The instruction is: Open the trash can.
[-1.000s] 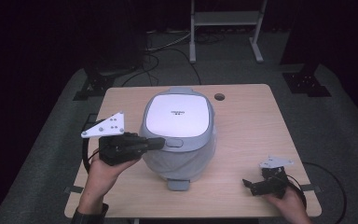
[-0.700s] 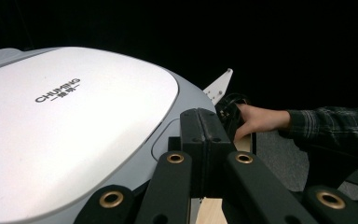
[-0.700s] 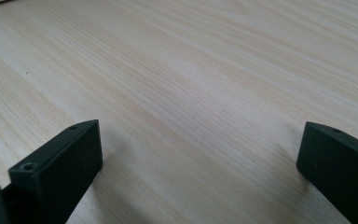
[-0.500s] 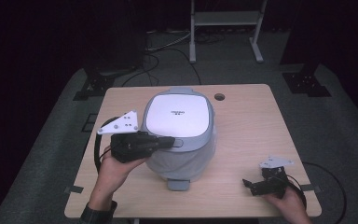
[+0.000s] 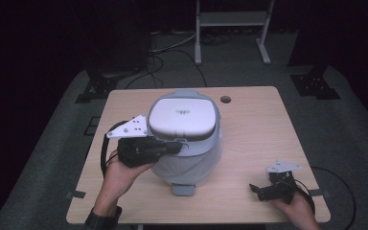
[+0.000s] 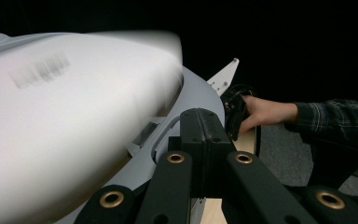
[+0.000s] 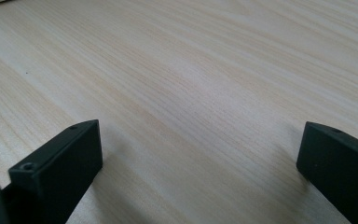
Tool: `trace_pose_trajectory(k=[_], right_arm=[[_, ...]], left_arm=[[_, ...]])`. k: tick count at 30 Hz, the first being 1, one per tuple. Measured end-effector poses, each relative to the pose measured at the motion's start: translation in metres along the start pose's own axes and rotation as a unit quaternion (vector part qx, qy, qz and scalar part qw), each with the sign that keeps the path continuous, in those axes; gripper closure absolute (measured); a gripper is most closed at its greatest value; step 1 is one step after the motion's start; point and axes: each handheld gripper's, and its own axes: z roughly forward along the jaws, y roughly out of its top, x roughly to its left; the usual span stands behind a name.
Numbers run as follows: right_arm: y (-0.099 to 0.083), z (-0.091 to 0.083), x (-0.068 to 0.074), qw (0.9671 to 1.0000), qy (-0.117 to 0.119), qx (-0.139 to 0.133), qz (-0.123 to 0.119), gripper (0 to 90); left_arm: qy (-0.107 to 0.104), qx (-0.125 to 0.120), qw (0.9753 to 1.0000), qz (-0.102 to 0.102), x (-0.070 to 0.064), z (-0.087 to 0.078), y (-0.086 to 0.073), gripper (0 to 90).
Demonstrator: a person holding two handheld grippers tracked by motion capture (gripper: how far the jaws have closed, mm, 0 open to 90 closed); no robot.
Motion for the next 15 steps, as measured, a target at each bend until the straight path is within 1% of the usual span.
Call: trace_pose_trajectory(k=[2, 3, 5, 7, 9, 15], right_arm=[[0.000, 0.000, 0.000, 1.0000, 0.000, 0.000, 0.000, 0.0], [0.000, 0.000, 0.000, 1.0000, 0.000, 0.000, 0.000, 0.0], [0.000, 0.000, 0.000, 1.0000, 0.000, 0.000, 0.000, 0.0], [0.000, 0.000, 0.000, 1.0000, 0.000, 0.000, 0.000, 0.0], [0.000, 0.000, 0.000, 1.0000, 0.000, 0.000, 0.000, 0.0], [0.000, 0.000, 0.000, 1.0000, 0.000, 0.000, 0.000, 0.0]], left_arm=[[0.003, -0.006, 1.0000, 0.002, 0.000, -0.001, 0.000, 90.0], [0.006, -0.001, 1.0000, 0.005, 0.000, -0.002, 0.000, 89.9], [0.013, -0.006, 0.9999, 0.003, -0.001, -0.003, 0.000, 86.3], [0.015, -0.010, 0.9998, 0.002, 0.000, -0.006, -0.001, 84.9], [0.014, -0.015, 0.9998, 0.000, 0.000, -0.010, -0.001, 83.6], [0.027, -0.020, 0.9994, -0.002, 0.000, -0.026, -0.002, 79.0]])
